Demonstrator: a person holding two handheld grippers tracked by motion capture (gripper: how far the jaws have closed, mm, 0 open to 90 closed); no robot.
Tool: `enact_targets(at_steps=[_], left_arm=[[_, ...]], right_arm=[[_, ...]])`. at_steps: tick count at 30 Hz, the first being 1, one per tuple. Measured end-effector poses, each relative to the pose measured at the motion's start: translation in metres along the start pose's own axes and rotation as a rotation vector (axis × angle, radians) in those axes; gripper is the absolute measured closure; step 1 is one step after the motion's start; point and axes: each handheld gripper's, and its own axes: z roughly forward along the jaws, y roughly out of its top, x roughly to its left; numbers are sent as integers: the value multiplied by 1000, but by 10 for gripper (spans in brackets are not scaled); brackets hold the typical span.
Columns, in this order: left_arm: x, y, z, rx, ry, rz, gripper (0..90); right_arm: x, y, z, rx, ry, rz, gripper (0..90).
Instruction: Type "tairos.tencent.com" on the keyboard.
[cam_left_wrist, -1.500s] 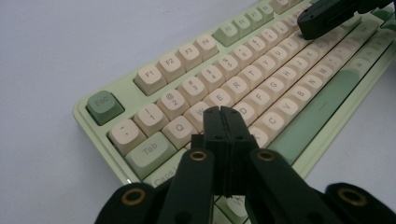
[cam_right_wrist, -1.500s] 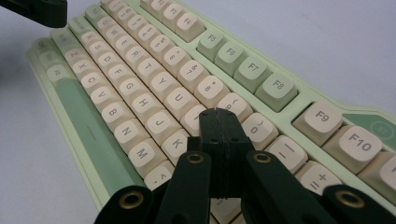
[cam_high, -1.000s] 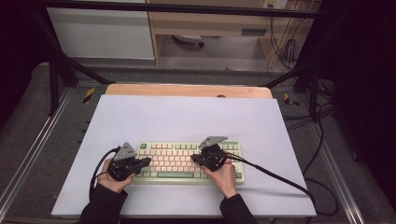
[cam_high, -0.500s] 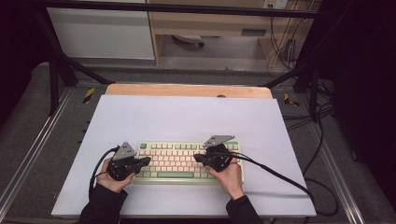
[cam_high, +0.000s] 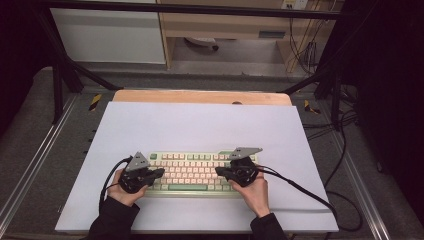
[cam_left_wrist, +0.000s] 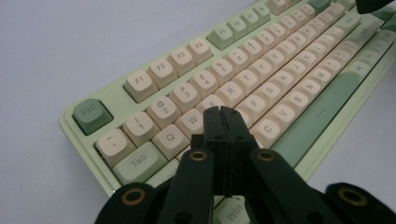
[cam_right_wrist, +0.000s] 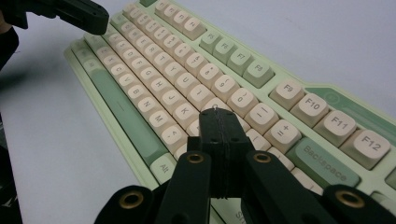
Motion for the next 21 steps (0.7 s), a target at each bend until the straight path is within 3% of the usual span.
enact_targets(at_steps=[21], left_arm=[[-4,2,15,23,-3,12,898]], right_arm=[[-6,-21,-13,-8,-4,27,900]])
